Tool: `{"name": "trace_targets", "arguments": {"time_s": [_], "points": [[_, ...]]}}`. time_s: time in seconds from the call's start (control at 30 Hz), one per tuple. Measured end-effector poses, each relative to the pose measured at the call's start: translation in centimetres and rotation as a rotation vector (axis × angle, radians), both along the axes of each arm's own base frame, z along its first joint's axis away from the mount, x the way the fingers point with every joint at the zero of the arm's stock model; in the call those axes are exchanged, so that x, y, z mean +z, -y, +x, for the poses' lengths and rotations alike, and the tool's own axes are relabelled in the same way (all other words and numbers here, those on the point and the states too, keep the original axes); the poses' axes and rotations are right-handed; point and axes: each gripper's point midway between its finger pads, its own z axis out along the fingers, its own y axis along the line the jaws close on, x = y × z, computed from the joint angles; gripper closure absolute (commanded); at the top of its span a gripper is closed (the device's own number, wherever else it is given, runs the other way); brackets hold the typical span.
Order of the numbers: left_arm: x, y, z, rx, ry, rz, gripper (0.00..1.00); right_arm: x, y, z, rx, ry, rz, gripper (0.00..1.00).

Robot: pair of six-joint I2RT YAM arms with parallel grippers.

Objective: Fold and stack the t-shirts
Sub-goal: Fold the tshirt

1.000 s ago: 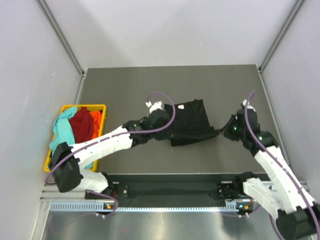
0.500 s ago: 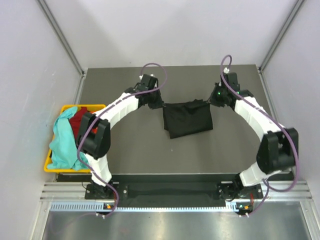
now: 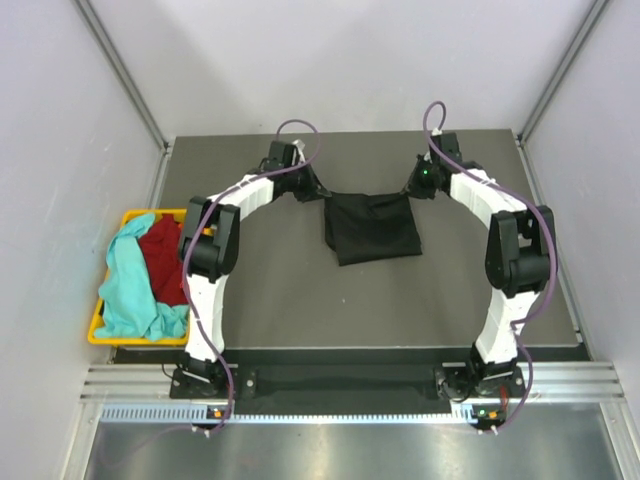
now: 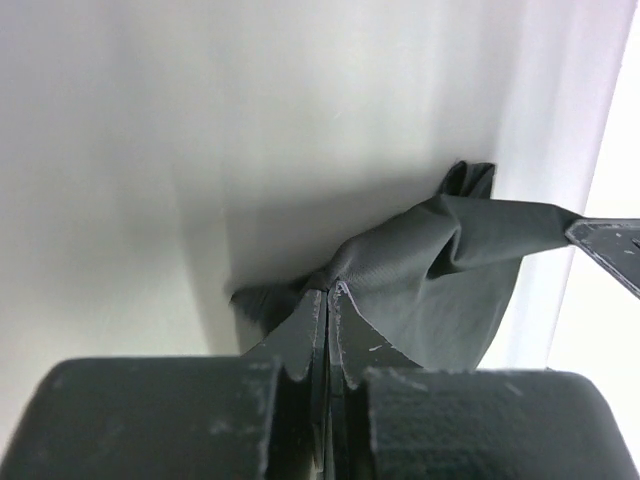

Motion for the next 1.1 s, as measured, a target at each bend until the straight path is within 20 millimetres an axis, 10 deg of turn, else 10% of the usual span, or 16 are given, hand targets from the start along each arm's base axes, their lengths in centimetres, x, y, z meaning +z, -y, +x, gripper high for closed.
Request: {"name": "trace_targets", "arguments": {"time_s": [0.57, 0.73, 0.87, 1.1], "points": [[-1.3, 0.2, 3.6, 0.027, 0.061, 0.009, 1.0, -3.1, 0.7, 3.5, -0.005, -0.002, 0.063, 0.97], [-1.6, -0.3, 3.8, 0.049, 0.057, 0.023, 0.97, -3.7, 0.2, 4.5, 0.027, -0.004, 0.086, 0.81], [-2.4, -1.2, 3.9, 0.08, 0.047, 0.071, 0.71, -3.1, 0.1, 4.7, 0.06, 0.018, 0.081, 0.6], [-1.3, -3.1, 2.1, 0.109, 0.036, 0.149, 0.65, -0.8, 1.0, 1.9, 0.143, 0.022, 0.02, 0.51]]}}
